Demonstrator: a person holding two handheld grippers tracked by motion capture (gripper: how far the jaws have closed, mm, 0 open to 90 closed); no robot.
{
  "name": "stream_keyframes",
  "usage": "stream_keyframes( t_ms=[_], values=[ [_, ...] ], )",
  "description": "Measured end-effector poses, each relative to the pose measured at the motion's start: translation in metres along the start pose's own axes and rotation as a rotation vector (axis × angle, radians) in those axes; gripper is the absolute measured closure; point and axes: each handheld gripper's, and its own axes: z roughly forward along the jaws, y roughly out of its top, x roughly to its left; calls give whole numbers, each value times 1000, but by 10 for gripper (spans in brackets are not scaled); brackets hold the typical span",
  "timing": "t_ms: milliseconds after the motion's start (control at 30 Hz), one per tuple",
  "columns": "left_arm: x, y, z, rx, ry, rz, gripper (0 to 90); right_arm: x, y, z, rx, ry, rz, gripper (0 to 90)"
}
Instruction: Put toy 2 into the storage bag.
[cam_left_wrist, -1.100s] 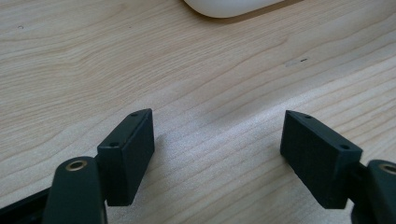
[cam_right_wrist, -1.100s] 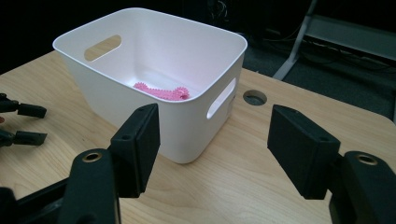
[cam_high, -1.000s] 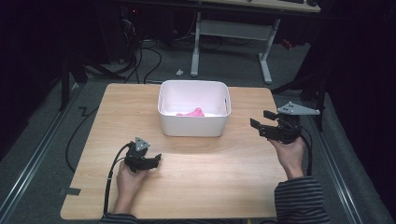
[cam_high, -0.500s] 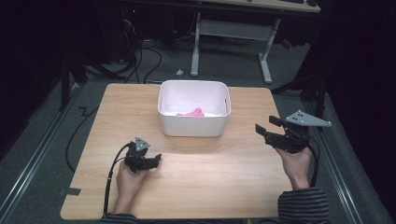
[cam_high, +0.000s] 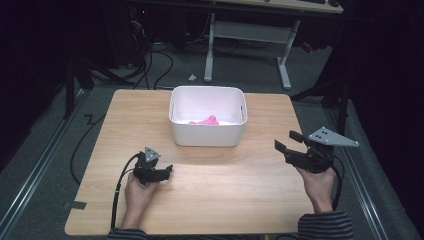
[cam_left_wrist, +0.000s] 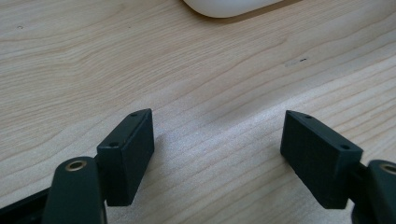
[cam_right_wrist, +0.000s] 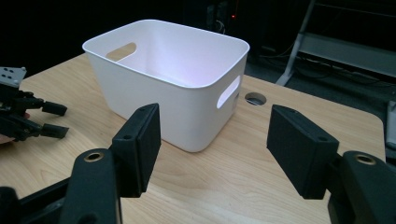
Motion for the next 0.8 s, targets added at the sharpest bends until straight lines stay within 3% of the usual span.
stream_keyframes(
  t_ms=[800],
  values=[
    [0,0,0,0,0,0,262,-8,-49,-3,-2,2,112,356]
  ],
)
